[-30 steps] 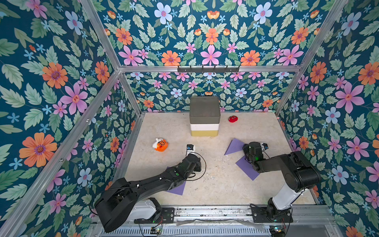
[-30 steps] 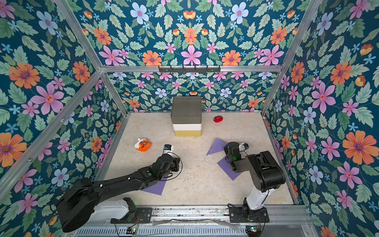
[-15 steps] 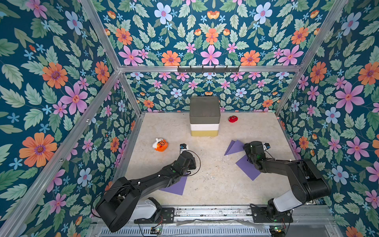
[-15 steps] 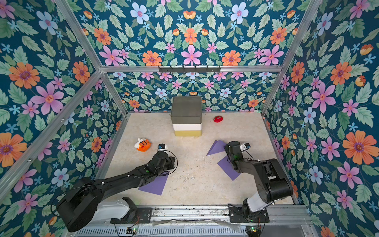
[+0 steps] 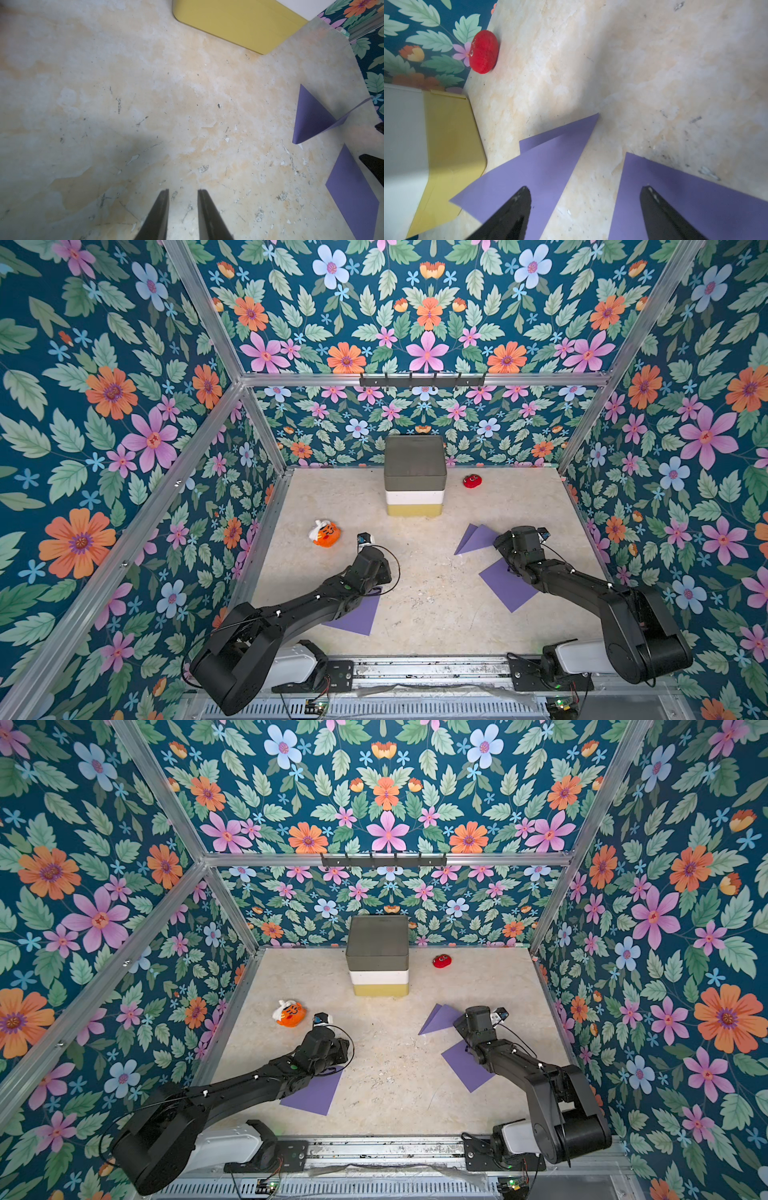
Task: Fold the square paper diagonally
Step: Adjust the paper at the center of the board.
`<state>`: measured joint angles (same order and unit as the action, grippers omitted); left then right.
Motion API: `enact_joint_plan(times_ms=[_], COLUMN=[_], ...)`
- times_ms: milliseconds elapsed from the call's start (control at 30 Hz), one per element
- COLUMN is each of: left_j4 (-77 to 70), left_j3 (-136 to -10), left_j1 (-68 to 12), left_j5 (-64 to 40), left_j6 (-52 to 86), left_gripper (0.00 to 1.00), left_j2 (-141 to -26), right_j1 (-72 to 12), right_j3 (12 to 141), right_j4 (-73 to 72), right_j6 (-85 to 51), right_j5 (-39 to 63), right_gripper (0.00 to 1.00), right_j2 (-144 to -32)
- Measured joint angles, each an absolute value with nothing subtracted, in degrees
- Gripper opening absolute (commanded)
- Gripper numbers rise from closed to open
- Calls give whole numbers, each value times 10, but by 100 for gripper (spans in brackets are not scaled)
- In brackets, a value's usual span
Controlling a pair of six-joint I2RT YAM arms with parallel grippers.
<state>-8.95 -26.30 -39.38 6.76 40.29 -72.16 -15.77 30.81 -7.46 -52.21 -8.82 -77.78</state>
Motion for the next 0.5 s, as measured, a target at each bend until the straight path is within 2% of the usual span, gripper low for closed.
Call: enact_joint_plan(times_ms=[100, 233, 333, 433, 500], left_j4=[-90, -90, -90, -94, -98], left_j3=[-261, -256, -254, -252, -250], left_j1=[-394, -394, -394, -394, -394], left_j5=[60, 47, 39, 29, 15], left_j6=[403, 403, 404, 405, 405], left_gripper=[30, 29, 23, 19, 16], left_j2=[-722, -722, -725, -725, -726], right_j1=[-167, -190, -204, -212, -219], right_j3=[313, 313, 313, 322, 339], right_j4=[-44, -21, -26, -41, -55], right_j6=[-500, -481, -472, -469, -467], right_j5=[-88, -78, -64, -46, -37], right_gripper=[76, 55, 39, 27, 24], right_j2=[-754, -728, -733, -765, -796])
